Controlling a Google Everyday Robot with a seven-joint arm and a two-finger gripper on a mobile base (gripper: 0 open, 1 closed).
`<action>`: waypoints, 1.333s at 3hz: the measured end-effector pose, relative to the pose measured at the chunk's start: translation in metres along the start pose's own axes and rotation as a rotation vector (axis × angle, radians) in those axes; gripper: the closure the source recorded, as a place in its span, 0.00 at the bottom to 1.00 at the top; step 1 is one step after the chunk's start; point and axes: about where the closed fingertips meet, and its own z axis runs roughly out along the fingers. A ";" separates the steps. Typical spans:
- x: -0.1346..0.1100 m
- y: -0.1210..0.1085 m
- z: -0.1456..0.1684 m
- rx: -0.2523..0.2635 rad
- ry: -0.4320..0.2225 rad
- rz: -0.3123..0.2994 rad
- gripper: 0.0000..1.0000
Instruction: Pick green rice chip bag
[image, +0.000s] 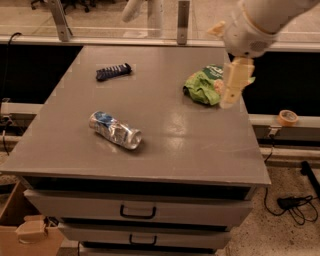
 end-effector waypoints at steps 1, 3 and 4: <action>-0.012 -0.042 0.040 -0.006 -0.041 -0.114 0.00; 0.032 -0.099 0.124 -0.053 0.014 -0.196 0.00; 0.057 -0.101 0.141 -0.085 0.064 -0.221 0.00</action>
Offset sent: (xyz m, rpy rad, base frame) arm 0.1623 0.0371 -0.0666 -0.0789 -0.0391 0.2276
